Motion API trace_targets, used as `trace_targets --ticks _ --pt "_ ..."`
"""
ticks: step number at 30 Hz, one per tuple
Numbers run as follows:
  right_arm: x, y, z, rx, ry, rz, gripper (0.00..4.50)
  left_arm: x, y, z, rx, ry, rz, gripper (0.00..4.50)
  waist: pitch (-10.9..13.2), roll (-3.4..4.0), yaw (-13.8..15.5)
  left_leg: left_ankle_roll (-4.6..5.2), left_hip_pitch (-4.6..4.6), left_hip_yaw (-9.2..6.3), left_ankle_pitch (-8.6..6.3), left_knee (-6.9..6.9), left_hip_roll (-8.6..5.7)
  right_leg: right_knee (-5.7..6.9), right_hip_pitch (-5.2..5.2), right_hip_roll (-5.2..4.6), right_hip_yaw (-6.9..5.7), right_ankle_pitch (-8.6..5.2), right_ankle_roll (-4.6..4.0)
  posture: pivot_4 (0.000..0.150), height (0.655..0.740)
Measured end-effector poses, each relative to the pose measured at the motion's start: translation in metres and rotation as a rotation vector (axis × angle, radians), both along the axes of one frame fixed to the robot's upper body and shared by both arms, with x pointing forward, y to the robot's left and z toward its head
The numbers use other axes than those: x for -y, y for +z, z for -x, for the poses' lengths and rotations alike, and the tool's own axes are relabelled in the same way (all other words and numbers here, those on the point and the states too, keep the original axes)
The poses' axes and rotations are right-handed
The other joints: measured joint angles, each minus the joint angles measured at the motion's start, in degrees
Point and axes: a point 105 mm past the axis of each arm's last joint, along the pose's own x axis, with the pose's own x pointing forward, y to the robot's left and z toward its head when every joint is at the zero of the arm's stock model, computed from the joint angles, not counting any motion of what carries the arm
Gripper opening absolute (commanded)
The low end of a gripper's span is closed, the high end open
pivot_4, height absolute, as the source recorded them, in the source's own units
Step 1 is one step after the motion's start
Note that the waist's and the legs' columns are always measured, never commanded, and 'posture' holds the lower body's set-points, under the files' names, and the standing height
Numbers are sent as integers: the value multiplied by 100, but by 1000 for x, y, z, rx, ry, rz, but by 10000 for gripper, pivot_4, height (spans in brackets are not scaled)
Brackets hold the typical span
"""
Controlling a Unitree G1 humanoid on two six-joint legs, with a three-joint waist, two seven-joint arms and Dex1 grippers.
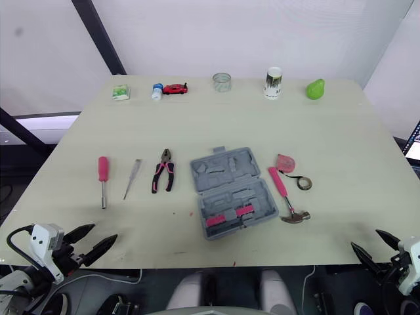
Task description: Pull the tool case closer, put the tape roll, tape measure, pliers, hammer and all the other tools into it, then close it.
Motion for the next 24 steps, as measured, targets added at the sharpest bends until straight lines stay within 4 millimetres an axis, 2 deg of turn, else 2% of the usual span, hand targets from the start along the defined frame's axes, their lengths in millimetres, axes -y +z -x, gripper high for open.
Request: trace_targets --ticks 24 --pt "-4 7 -12 46 39 16 45000 6 0 2 7 -23 25 44695 -1 0 -1 0 0 1 0 1 -1 1 1 1 -1 0 1 1500 7400"
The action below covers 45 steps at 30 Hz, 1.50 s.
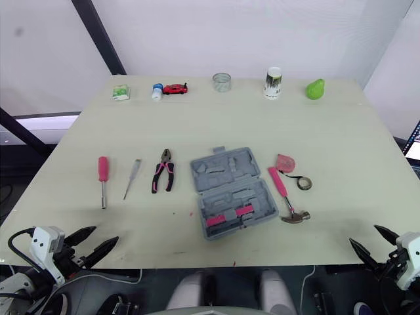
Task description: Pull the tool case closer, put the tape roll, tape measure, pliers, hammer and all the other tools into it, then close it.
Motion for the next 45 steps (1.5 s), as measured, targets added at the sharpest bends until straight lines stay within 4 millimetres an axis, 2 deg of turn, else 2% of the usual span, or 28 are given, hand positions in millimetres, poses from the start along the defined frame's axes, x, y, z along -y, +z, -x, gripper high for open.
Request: trace_targets --ticks 6,8,9,10,14,16,20,23,26,29,31,32,33,34,35,36,45 --pt "-26 15 -21 40 97 -15 45000 19 16 -17 49 -79 26 44695 -1 1 1 0 0 -1 0 1 0 4 0 0 1 3 4 1500 7400" --pt "-43 28 -40 64 160 -1 45000 34 21 -26 28 -166 20 44695 -1 1 -1 0 0 -1 0 2 -1 6 0 2 0 12 20 1500 7400" --pt "-45 29 -41 65 167 2 45000 36 22 -27 25 -174 19 44695 -1 2 -3 0 0 -1 0 1 -1 6 0 2 1 13 22 1500 7400" --pt "-52 31 -51 53 189 10 45000 40 23 -29 12 -200 13 44695 0 0 -13 0 2 -1 0 1 -2 6 0 3 -1 13 22 1500 7400" --pt "-103 46 -100 70 348 58 45000 74 24 -49 -2 -345 22 44695 8 10 -51 1 7 0 2 19 -4 33 -3 7 11 16 21 1500 7400" --pt "-127 62 -122 105 433 96 45000 92 29 -58 7 -420 30 44695 7 11 -31 1 2 0 2 18 -6 32 -3 12 6 16 21 1500 7400" --pt "-144 59 -140 46 508 132 45000 99 27 -69 -21 -461 23 44695 12 17 55 0 -27 -1 1 9 -6 24 -18 12 -16 14 21 1500 7400" --pt "-152 58 -147 35 543 153 45000 105 29 -73 -17 -496 16 44695 12 17 101 0 -29 1 1 5 -5 17 -19 10 -16 14 21 1500 7400" --pt "-159 56 -162 23 566 200 37134 105 24 -79 -39 -501 20 45000 15 20 92 0 -26 7 1 10 -6 23 -18 10 -14 15 22 1500 7400" --pt "-177 58 -174 35 631 250 21038 111 22 -88 -46 -530 29 30437 15 21 87 0 -20 1 2 15 -7 32 -14 13 -15 15 22 1500 7400" --pt "-184 51 -178 19 660 281 12380 110 16 -94 -65 -530 32 22279 15 21 87 0 -20 1 2 16 -7 35 -14 14 -17 15 22 1500 7400" --pt "-186 49 -178 17 666 285 6624 110 15 -95 -68 -530 33 16697 15 21 87 0 -23 0 2 16 -7 33 -15 14 -18 15 21 1500 7400" --pt "-189 45 -180 7 678 300 2742 110 11 -97 -83 -537 30 13146 15 22 89 0 -24 2 2 16 -7 33 -15 13 -17 15 21 1500 7400" --pt "-191 42 -181 1 693 321 0 110 10 -99 -86 -542 31 6482 15 22 95 0 -27 2 2 17 -7 31 -16 12 -18 15 22 1500 7400" --pt "-191 40 -181 -2 701 335 0 111 9 -99 -86 -544 31 2410 16 23 97 -1 -29 3 2 17 -7 29 -16 11 -18 15 22 1500 7400" --pt "-191 37 -183 -9 715 373 0 111 8 -103 -91 -547 29 280 16 23 100 -1 -30 4 2 17 -7 27 -16 10 -18 15 22 1500 7400" --pt "-191 22 -188 -44 748 446 0 125 4 -119 -99 -608 32 280 16 24 81 -1 -28 2 2 18 -7 33 -17 12 -21 15 22 1500 7400"
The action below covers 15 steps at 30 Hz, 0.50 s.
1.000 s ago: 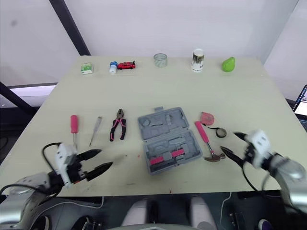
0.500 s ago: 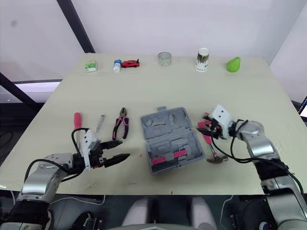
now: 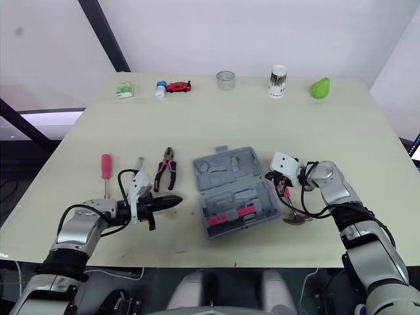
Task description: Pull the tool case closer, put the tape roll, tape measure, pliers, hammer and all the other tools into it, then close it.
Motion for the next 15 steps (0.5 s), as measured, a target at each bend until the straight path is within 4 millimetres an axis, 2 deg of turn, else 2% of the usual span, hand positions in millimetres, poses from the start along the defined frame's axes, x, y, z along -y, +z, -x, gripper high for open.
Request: trace_targets --ticks 5,15 --pt "-9 -1 -2 4 22 -2 0 7 -3 -6 -18 -27 4 280 1 1 -18 0 0 0 0 1 0 0 0 1 1 0 0 1500 7400" --pt "-10 -1 -3 -5 35 5 0 16 -11 -7 -51 -73 4 280 1 1 -38 0 0 -1 0 1 0 1 0 0 0 0 0 1500 7400"
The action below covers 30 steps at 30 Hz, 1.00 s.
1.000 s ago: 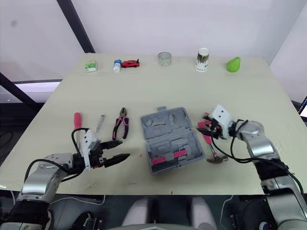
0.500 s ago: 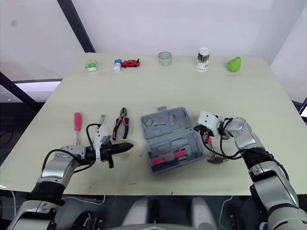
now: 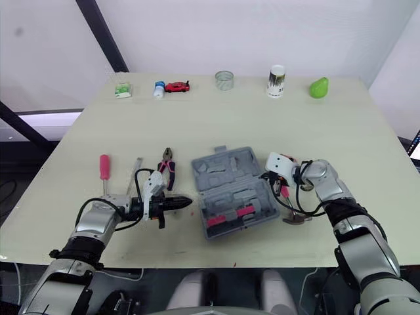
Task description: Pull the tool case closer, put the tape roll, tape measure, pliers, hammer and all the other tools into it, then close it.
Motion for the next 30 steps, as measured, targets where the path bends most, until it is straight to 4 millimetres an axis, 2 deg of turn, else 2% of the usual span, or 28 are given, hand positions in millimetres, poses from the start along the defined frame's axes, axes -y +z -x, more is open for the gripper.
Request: trace_targets --ticks 5,15,30 --pt "-1 0 0 0 3 -1 0 12 1 -5 13 -20 18 280 0 0 -36 0 0 0 0 0 0 -1 1 -1 0 0 1 1500 7400" --pt "-3 0 2 -19 14 0 0 18 -4 -7 38 -24 16 280 0 0 -79 0 0 -1 0 1 0 1 1 -1 0 1 1 1500 7400" --pt "4 -5 23 -122 2 -16 0 21 -4 -11 54 -26 12 280 -1 1 -61 0 0 -5 0 2 -1 1 4 -1 -3 1 1 1500 7400"
